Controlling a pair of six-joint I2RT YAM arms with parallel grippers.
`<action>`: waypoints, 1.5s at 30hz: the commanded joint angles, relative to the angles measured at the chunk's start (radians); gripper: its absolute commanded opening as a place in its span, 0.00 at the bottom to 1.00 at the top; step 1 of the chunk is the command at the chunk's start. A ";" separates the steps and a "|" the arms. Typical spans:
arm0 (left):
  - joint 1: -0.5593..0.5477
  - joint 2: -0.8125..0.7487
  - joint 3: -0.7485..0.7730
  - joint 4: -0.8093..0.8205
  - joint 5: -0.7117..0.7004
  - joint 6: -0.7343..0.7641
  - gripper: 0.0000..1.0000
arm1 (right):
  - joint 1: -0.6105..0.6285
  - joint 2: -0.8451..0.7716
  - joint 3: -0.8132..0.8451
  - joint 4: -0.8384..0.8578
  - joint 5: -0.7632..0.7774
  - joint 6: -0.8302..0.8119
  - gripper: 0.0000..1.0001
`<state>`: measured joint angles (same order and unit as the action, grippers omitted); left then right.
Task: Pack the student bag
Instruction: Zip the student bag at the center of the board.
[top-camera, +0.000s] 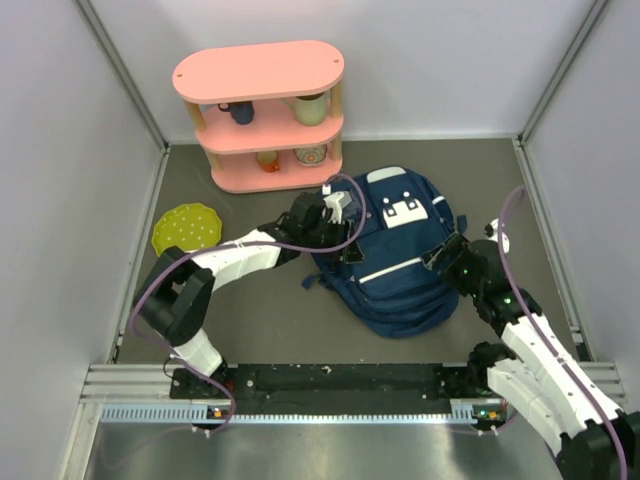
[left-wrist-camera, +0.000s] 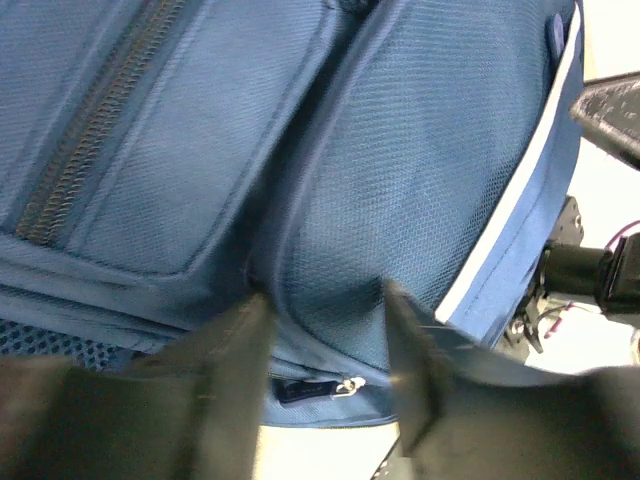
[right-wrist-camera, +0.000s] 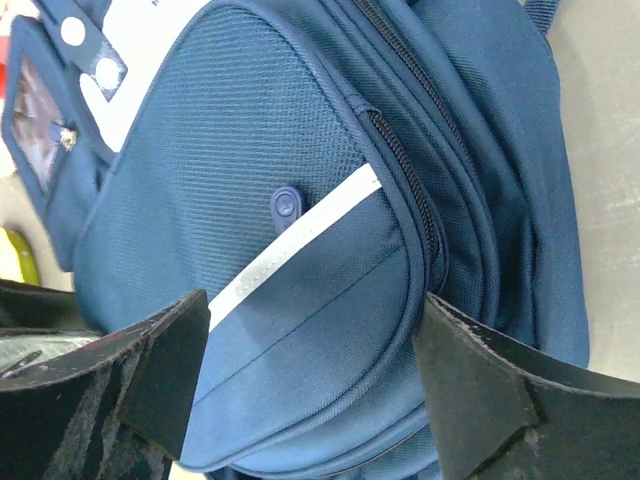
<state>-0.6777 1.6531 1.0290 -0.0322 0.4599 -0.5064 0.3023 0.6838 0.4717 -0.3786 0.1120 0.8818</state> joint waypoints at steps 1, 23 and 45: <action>0.004 0.016 0.048 0.089 0.028 -0.017 0.40 | -0.028 0.081 0.011 0.132 -0.107 -0.072 0.71; -0.151 -0.174 -0.173 0.176 -0.210 -0.331 0.00 | -0.089 0.479 0.312 0.300 -0.262 -0.285 0.42; -0.152 -0.205 -0.210 0.276 -0.300 -0.478 0.00 | 0.103 -0.071 0.246 -0.069 -0.136 -0.253 0.77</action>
<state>-0.8127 1.4799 0.8074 0.1215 0.1070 -0.9657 0.2424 0.6571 0.7761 -0.3702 -0.1104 0.5289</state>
